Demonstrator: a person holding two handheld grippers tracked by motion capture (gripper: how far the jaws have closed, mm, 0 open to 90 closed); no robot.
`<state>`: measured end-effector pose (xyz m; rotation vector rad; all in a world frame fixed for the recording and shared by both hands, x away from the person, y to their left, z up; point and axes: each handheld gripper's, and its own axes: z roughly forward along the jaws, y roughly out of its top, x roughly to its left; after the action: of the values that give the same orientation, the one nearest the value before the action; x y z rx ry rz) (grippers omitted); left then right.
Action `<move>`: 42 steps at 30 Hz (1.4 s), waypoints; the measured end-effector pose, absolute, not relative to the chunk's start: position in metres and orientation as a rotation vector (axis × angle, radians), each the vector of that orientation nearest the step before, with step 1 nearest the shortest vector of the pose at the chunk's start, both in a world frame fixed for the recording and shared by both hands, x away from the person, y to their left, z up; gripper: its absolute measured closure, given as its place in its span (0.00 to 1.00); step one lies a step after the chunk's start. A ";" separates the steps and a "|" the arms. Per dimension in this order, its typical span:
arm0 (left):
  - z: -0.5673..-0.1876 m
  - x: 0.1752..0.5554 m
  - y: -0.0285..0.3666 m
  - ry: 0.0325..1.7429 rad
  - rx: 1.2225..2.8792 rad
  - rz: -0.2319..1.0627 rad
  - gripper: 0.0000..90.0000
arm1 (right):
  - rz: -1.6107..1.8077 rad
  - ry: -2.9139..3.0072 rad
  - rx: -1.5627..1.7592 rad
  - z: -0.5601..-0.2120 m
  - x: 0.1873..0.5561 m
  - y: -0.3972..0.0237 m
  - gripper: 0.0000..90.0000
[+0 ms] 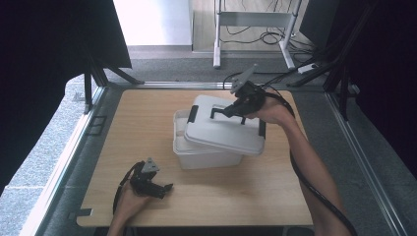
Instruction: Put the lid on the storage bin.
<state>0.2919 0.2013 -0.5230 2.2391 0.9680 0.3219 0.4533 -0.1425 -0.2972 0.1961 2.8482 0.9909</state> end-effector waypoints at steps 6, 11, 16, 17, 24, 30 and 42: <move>-0.523 0.292 0.201 0.966 2.240 0.321 0.00 | 0.987 2.892 0.082 -0.306 0.462 -0.104 0.94; -0.523 0.292 0.201 0.965 2.241 0.320 0.00 | 1.004 2.916 0.031 -0.309 0.465 -0.086 0.94; -0.523 0.292 0.201 0.963 2.241 0.319 0.00 | 0.973 2.936 -0.013 -0.313 0.465 -0.078 0.94; -0.523 0.292 0.201 0.963 2.241 0.319 0.00 | 0.985 2.933 -0.010 -0.314 0.466 -0.078 0.94; -0.523 0.292 0.201 0.963 2.241 0.319 0.00 | 0.995 2.901 0.031 -0.316 0.470 -0.092 0.85; -0.523 0.292 0.201 0.963 2.240 0.320 0.00 | 1.010 2.847 0.105 -0.312 0.464 -0.108 0.68; -0.523 0.292 0.200 0.965 2.241 0.324 0.00 | 1.050 2.767 0.300 -0.315 0.445 -0.157 0.76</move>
<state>0.2920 0.2002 -0.5230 2.2410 0.9652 0.3236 0.4450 -0.1574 -0.3152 0.3003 2.7671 1.0501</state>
